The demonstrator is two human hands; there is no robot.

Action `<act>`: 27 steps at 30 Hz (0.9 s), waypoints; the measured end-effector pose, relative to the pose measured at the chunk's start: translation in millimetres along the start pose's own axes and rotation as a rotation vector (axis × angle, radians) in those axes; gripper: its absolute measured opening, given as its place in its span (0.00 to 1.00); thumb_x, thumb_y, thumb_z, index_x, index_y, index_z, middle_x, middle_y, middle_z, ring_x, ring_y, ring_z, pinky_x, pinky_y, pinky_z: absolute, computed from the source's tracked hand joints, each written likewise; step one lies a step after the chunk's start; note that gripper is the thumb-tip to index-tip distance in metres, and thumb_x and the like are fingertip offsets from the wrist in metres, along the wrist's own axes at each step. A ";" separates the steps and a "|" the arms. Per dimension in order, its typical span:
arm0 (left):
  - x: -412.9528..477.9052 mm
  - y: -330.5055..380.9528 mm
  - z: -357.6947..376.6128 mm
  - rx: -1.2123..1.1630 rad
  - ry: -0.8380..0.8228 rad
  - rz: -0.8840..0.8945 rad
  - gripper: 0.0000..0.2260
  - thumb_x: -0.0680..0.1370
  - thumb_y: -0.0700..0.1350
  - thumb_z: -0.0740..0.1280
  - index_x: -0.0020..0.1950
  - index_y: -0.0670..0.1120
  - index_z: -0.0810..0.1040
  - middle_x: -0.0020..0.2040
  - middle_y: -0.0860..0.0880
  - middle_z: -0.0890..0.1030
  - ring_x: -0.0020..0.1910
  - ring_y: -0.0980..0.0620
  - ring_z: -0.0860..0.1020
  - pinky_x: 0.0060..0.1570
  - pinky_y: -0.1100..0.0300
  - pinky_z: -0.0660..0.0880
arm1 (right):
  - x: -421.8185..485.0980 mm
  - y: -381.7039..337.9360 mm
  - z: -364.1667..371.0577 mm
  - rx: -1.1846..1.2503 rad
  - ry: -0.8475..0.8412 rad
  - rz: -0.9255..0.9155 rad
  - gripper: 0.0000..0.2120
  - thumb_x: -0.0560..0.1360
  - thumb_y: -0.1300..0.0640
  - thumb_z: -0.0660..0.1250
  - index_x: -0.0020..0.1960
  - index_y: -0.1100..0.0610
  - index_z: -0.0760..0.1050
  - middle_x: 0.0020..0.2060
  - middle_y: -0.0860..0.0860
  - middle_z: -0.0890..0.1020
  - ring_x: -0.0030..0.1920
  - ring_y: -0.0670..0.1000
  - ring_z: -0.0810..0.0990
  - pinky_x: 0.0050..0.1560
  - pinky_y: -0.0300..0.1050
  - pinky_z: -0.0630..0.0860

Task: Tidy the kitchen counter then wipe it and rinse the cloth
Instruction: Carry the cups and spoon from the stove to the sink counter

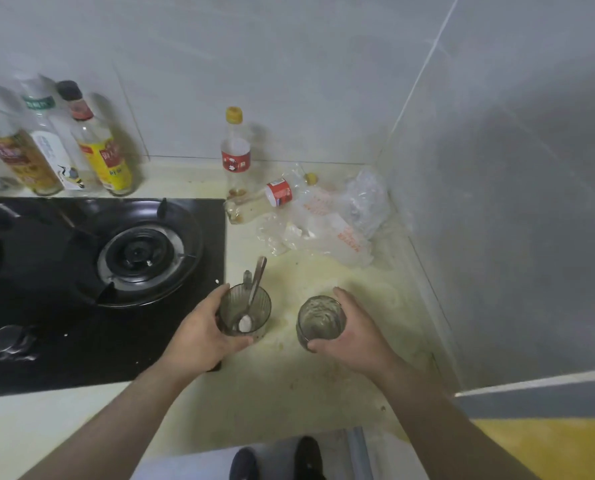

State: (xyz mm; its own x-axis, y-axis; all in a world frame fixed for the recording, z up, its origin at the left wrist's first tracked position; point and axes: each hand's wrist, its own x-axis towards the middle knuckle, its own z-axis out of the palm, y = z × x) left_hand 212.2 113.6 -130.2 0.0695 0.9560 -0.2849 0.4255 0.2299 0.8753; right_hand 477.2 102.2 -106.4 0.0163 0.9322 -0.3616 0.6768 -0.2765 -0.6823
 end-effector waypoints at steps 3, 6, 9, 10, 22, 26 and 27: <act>-1.9 3.1 2.6 0.004 0.019 -0.004 0.41 0.59 0.44 0.82 0.65 0.61 0.66 0.50 0.69 0.79 0.50 0.68 0.78 0.56 0.61 0.75 | 4.1 11.2 4.2 0.089 -0.016 0.038 0.54 0.54 0.41 0.80 0.74 0.41 0.58 0.70 0.42 0.67 0.68 0.43 0.70 0.67 0.46 0.72; -3.4 7.0 4.0 -0.008 0.039 -0.039 0.39 0.54 0.52 0.81 0.61 0.67 0.68 0.48 0.65 0.80 0.49 0.62 0.80 0.47 0.56 0.80 | 6.1 21.5 8.6 0.150 -0.032 0.030 0.54 0.51 0.41 0.82 0.71 0.39 0.59 0.64 0.41 0.73 0.62 0.42 0.75 0.63 0.46 0.75; -3.0 7.7 6.0 -0.014 0.063 -0.057 0.34 0.51 0.56 0.79 0.51 0.74 0.68 0.48 0.61 0.81 0.48 0.58 0.81 0.49 0.54 0.80 | 5.4 28.7 12.8 0.166 -0.030 0.002 0.50 0.52 0.43 0.82 0.69 0.39 0.62 0.61 0.40 0.76 0.59 0.41 0.77 0.60 0.48 0.77; -3.1 8.4 6.4 -0.012 0.071 -0.054 0.34 0.51 0.56 0.79 0.51 0.74 0.68 0.49 0.60 0.81 0.49 0.58 0.81 0.51 0.54 0.80 | 5.1 30.6 14.0 0.179 -0.032 -0.005 0.49 0.52 0.44 0.82 0.68 0.39 0.62 0.60 0.40 0.77 0.59 0.41 0.78 0.59 0.48 0.78; -20.6 29.0 2.6 -0.050 0.181 -0.045 0.35 0.58 0.43 0.82 0.62 0.54 0.73 0.48 0.63 0.82 0.47 0.63 0.81 0.51 0.62 0.77 | 1.2 22.8 10.7 0.170 0.027 -0.056 0.41 0.56 0.46 0.80 0.64 0.38 0.64 0.57 0.39 0.78 0.56 0.41 0.78 0.56 0.43 0.78; -35.6 47.3 -3.0 -0.049 0.235 -0.021 0.33 0.58 0.42 0.82 0.58 0.59 0.73 0.48 0.64 0.82 0.47 0.63 0.81 0.52 0.61 0.76 | -2.2 9.5 -5.2 0.139 0.083 -0.122 0.37 0.54 0.45 0.79 0.56 0.30 0.64 0.52 0.37 0.79 0.52 0.37 0.79 0.53 0.37 0.77; -40.5 51.8 -4.2 -0.045 0.255 -0.014 0.33 0.58 0.43 0.82 0.56 0.62 0.73 0.48 0.64 0.82 0.46 0.63 0.81 0.51 0.61 0.76 | -2.6 4.8 -10.9 0.137 0.083 -0.147 0.36 0.54 0.45 0.79 0.54 0.28 0.63 0.52 0.36 0.79 0.52 0.37 0.79 0.52 0.37 0.77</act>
State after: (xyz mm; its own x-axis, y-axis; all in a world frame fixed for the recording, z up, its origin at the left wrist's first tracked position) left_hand 227.7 87.5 -71.6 -0.1680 0.9664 -0.1947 0.3838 0.2461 0.8900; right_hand 488.3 101.0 -101.7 -0.0108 0.9792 -0.2026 0.5705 -0.1604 -0.8055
